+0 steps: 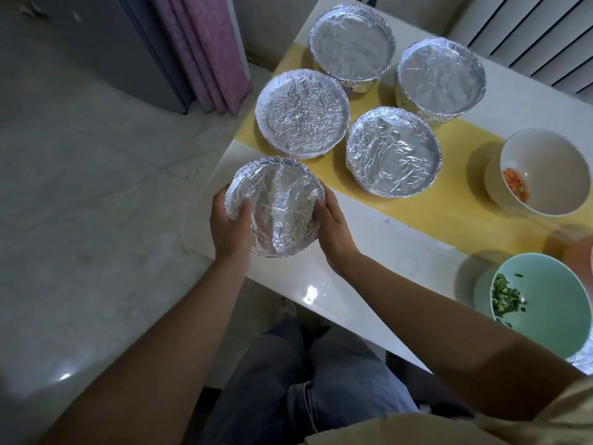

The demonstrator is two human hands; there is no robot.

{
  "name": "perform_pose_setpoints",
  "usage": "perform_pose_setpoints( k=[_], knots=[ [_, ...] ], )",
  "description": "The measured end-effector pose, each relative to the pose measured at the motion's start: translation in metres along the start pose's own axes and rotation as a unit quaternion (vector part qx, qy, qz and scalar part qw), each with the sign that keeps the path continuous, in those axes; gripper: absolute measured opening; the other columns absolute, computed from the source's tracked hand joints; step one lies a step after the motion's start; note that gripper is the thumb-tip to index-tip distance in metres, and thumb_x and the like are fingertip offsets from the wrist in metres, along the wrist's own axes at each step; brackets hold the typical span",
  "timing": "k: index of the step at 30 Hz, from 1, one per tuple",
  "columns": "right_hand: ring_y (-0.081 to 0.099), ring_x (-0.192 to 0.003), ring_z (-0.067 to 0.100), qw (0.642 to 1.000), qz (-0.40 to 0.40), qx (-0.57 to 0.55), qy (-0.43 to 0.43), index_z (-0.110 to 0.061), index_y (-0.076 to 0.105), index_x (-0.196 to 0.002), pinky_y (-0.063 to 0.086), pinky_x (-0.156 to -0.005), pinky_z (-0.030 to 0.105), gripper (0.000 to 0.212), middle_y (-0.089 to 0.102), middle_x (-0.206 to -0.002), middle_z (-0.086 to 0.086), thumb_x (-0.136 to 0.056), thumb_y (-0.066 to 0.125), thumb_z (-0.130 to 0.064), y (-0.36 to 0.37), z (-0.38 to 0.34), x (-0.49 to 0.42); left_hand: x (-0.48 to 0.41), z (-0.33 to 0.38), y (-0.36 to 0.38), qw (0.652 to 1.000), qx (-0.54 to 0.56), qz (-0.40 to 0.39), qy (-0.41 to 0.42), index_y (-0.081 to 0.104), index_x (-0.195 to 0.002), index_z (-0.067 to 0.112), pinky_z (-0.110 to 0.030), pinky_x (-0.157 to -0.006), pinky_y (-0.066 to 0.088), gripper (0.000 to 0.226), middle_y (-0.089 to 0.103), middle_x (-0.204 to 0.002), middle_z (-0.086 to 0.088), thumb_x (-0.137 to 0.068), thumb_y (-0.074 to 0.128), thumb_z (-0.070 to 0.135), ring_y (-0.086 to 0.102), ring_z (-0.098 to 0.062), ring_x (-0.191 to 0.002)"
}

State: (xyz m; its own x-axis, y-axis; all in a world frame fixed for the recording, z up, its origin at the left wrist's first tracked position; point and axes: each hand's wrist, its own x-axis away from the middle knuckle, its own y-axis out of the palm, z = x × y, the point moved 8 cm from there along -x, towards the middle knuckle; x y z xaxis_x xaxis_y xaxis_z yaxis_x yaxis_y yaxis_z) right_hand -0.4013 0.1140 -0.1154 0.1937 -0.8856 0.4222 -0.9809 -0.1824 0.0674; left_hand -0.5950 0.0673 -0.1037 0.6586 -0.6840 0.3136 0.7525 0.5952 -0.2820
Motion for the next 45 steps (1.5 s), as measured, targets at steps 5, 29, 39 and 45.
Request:
perform_pose_setpoints(
  k=[5, 29, 39, 45],
  knots=[
    [0.048, -0.128, 0.01, 1.0, 0.015, -0.005, 0.01, -0.02, 0.039, -0.146, 0.04, -0.107, 0.027, 0.04, 0.049, -0.142, -0.002, -0.107, 0.032, -0.018, 0.002, 0.002, -0.002, -0.006, 0.002, 0.001, 0.999, -0.024, -0.023, 0.009, 0.057, -0.127, 0.016, -0.038, -0.1, 0.049, 0.041, 0.064, -0.123, -0.003, -0.086, 0.058, 0.012, 0.062, -0.02, -0.112],
    [0.064, -0.084, 0.015, 0.989, 0.123, 0.055, -0.055, -0.008, 0.066, -0.109, 0.049, -0.077, 0.025, 0.028, 0.07, -0.098, 0.01, -0.099, 0.04, -0.006, -0.107, -0.04, 0.044, 0.098, 0.104, 0.082, 0.914, -0.194, -0.046, 0.354, 0.056, -0.124, 0.001, -0.037, -0.103, 0.034, 0.043, 0.052, -0.131, -0.017, -0.082, 0.047, -0.002, 0.047, -0.033, -0.123],
    [0.066, -0.079, 0.013, 0.912, 0.364, 0.174, -0.075, -0.017, 0.07, -0.101, 0.053, -0.078, 0.033, 0.025, 0.071, -0.083, -0.001, -0.095, 0.047, -0.011, -0.341, -0.026, 0.185, 0.265, 0.023, 0.276, 0.844, -0.253, -0.466, 0.08, 0.058, -0.121, 0.018, -0.037, -0.098, 0.046, 0.024, 0.063, -0.124, -0.002, -0.099, 0.048, 0.021, 0.058, -0.021, -0.115],
    [0.053, -0.111, 0.024, 0.878, 0.4, 0.262, -0.03, -0.016, 0.054, -0.128, 0.048, -0.091, 0.04, 0.046, 0.05, -0.125, 0.008, -0.084, 0.056, -0.004, -0.405, 0.012, 0.221, 0.286, -0.015, 0.311, 0.846, -0.297, -0.444, -0.007, 0.045, -0.133, 0.02, -0.051, -0.091, 0.054, 0.046, 0.06, -0.123, -0.006, -0.088, 0.048, 0.03, 0.06, -0.031, -0.108]
  ],
)
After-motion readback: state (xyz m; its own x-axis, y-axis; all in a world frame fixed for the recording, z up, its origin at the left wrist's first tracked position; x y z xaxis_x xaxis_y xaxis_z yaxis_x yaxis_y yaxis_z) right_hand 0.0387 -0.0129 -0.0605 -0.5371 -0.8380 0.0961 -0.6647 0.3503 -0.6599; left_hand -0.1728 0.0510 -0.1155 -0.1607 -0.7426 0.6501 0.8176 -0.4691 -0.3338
